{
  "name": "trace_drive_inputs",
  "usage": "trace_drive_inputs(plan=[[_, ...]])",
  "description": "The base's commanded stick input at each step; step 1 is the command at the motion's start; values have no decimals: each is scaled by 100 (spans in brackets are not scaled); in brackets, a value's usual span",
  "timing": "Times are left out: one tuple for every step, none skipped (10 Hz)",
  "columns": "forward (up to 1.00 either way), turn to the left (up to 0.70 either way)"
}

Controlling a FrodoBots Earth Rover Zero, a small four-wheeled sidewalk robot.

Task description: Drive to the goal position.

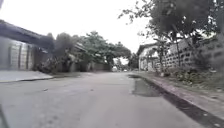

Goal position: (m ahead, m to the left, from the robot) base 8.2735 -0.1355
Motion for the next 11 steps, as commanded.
trace_drive_inputs(plan=[[100,-38],[100,-25],[100,-16],[100,-30],[100,-38],[100,-40],[100,-40],[100,0],[100,0],[100,0],[100,0]])
